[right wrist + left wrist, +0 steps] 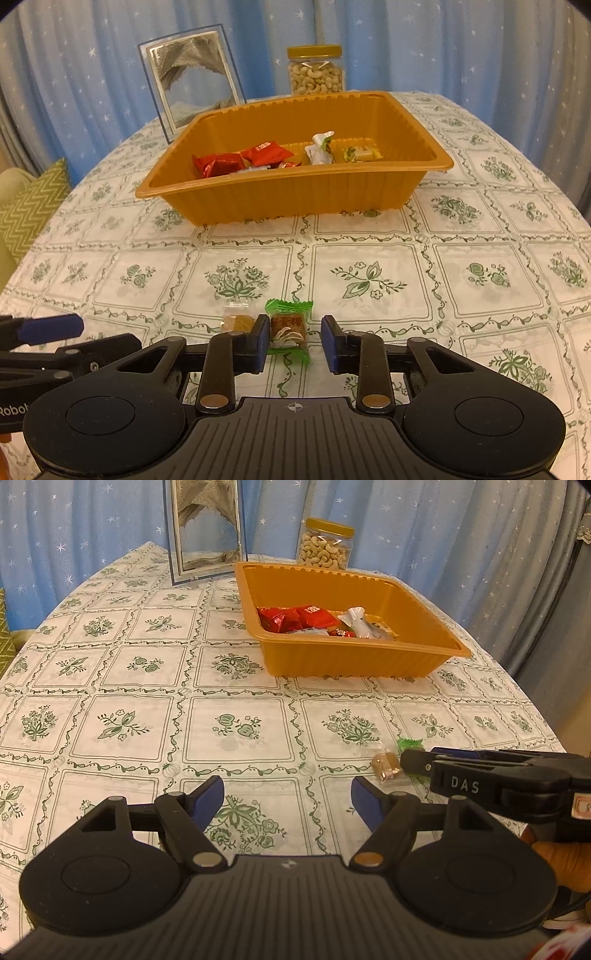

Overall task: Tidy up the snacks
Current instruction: 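Grasp the brown candy with the left tool while the right tool grasps the green-wrapped candy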

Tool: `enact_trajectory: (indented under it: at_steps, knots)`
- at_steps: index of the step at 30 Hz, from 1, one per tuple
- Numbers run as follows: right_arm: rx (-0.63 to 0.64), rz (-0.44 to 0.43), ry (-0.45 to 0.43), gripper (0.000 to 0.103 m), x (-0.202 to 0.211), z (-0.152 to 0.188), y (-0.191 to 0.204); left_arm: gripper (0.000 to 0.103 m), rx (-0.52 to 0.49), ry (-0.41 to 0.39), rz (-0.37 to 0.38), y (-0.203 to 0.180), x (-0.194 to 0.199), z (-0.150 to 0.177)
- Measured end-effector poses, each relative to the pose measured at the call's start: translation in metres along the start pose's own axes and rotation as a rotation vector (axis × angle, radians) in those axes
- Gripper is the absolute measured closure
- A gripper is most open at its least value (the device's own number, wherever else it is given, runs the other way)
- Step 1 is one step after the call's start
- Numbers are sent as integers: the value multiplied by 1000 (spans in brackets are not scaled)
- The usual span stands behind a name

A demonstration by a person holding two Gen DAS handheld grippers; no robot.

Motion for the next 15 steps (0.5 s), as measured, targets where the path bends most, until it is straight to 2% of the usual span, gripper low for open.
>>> enact_trajectory:
  at_steps: [1, 2, 7, 15]
  knots:
    - [8, 2, 2, 80, 0, 0, 1, 30, -2, 0, 2, -1, 0, 0]
    - [19, 7, 4, 82, 0, 1, 1, 30, -4, 1, 3, -2, 0, 0]
    - [-1, 11, 1, 82, 6, 1, -5, 30, -21, -1, 18, -13, -2, -1]
    - [-164, 77, -27, 82, 26, -2, -56, 31, -47, -14, 61, -42, -12, -7]
Point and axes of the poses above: each gripper's, at about its wrist camera, not at the fingertips, and x roughly against the way its jaws point, y to its left, z to its underside, the point moved 9 cm from there along -x, roughly the way its jaws point, and after that the axes turned 4 degrees about y, right-handed, at the moved point
